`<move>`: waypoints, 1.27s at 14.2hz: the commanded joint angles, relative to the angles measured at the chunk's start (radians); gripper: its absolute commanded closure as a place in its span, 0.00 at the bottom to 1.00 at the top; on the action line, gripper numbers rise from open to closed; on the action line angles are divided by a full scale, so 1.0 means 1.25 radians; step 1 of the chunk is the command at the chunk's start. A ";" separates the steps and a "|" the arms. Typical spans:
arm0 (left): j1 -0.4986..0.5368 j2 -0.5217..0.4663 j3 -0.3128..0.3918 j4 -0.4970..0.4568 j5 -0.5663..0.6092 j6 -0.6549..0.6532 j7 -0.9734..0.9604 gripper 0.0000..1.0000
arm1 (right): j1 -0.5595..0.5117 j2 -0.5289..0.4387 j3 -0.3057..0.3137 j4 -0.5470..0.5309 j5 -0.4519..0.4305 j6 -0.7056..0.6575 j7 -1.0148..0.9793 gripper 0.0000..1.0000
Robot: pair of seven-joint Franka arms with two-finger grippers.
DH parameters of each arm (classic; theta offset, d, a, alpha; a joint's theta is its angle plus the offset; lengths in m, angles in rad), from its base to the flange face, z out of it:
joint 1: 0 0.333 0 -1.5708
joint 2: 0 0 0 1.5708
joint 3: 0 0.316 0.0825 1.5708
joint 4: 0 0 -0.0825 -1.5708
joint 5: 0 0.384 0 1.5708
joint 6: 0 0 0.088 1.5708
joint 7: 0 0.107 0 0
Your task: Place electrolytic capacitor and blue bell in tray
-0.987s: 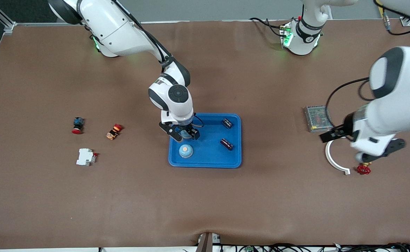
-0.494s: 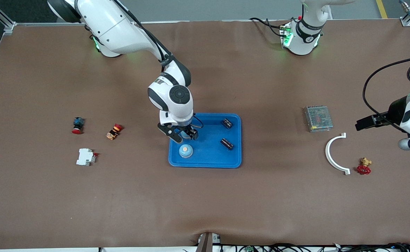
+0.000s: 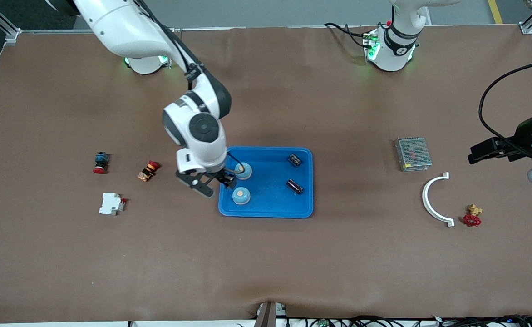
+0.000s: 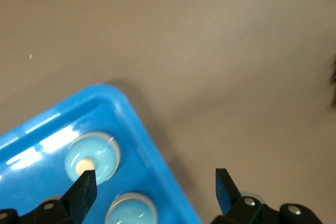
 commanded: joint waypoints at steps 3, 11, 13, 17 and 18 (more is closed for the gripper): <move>0.003 -0.044 -0.010 -0.032 -0.022 0.047 0.009 0.00 | -0.131 -0.014 0.011 0.050 0.037 -0.062 -0.248 0.00; 0.008 -0.199 -0.025 -0.306 -0.015 0.234 -0.006 0.00 | -0.284 -0.012 0.008 0.050 0.037 -0.041 -0.512 0.00; 0.008 -0.197 -0.025 -0.300 -0.013 0.233 -0.009 0.00 | -0.321 -0.013 0.009 0.050 0.036 -0.043 -0.550 0.00; 0.009 -0.168 -0.024 -0.221 -0.012 0.164 -0.006 0.00 | -0.370 -0.056 0.007 0.049 0.036 -0.051 -0.690 0.00; 0.008 -0.167 -0.022 -0.212 -0.004 0.140 -0.002 0.00 | -0.379 -0.072 0.004 0.047 0.035 -0.055 -0.734 0.00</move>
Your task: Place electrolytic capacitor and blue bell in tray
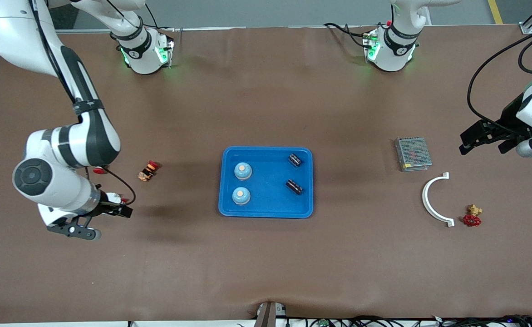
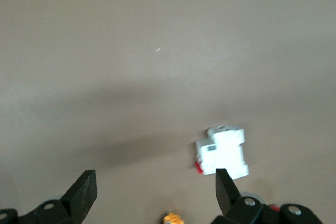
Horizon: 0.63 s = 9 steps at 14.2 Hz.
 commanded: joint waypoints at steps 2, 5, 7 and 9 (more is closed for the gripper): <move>0.008 0.006 -0.006 0.036 0.027 -0.056 0.033 0.00 | -0.022 -0.081 -0.026 -0.011 0.008 -0.047 -0.161 0.00; 0.009 0.010 -0.006 0.037 0.023 -0.059 0.041 0.00 | -0.018 -0.136 -0.066 -0.010 0.011 -0.095 -0.225 0.00; 0.011 0.012 -0.006 0.037 0.023 -0.059 0.042 0.00 | -0.016 -0.179 -0.082 -0.007 0.011 -0.145 -0.249 0.00; 0.009 0.012 -0.006 0.037 0.021 -0.059 0.036 0.00 | -0.012 -0.223 -0.089 -0.007 0.012 -0.184 -0.266 0.00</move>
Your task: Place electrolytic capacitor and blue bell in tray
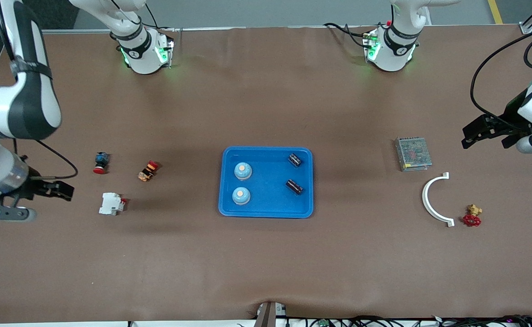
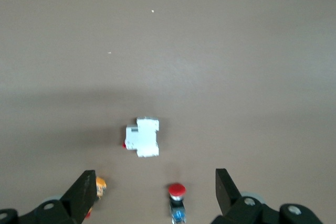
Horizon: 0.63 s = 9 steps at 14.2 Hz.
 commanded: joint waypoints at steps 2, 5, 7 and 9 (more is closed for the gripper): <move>0.006 0.006 -0.007 0.018 0.009 -0.017 0.005 0.00 | 0.005 -0.084 -0.010 -0.005 0.024 -0.081 -0.029 0.00; 0.005 0.006 -0.007 0.022 0.011 -0.017 0.010 0.00 | 0.004 -0.102 -0.010 0.052 0.057 -0.180 -0.032 0.00; 0.003 0.009 -0.007 0.030 0.011 -0.017 0.016 0.00 | 0.010 -0.124 -0.011 0.069 0.058 -0.220 -0.041 0.00; 0.001 0.011 -0.007 0.033 0.012 -0.017 0.016 0.00 | 0.026 -0.162 -0.032 0.069 0.061 -0.246 -0.050 0.00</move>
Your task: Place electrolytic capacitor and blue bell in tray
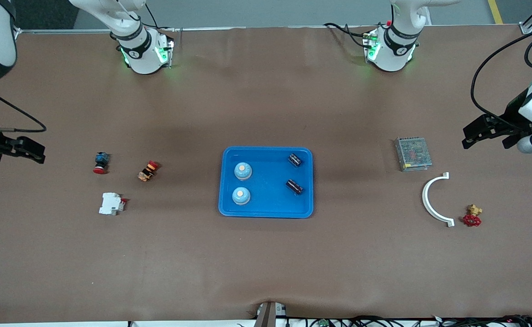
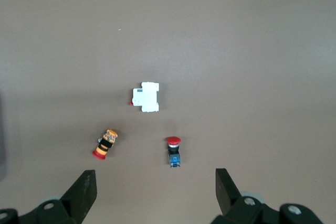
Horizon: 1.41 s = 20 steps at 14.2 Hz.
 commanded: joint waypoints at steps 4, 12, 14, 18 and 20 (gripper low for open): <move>0.007 0.012 -0.006 0.026 0.004 -0.017 0.010 0.00 | 0.019 -0.100 -0.028 -0.003 0.034 -0.082 -0.017 0.00; 0.008 0.016 -0.006 0.026 0.005 -0.017 0.007 0.00 | 0.018 -0.109 -0.030 0.021 0.058 -0.083 -0.019 0.00; 0.009 0.016 -0.006 0.026 0.005 -0.017 0.006 0.00 | 0.019 -0.107 -0.030 0.026 0.062 -0.062 -0.017 0.00; 0.008 0.016 -0.006 0.025 0.007 -0.017 0.003 0.00 | 0.019 -0.104 -0.030 0.026 0.102 -0.017 -0.010 0.00; 0.009 0.024 -0.006 0.026 0.007 -0.017 0.004 0.00 | 0.018 -0.104 -0.030 0.025 0.118 0.010 -0.011 0.00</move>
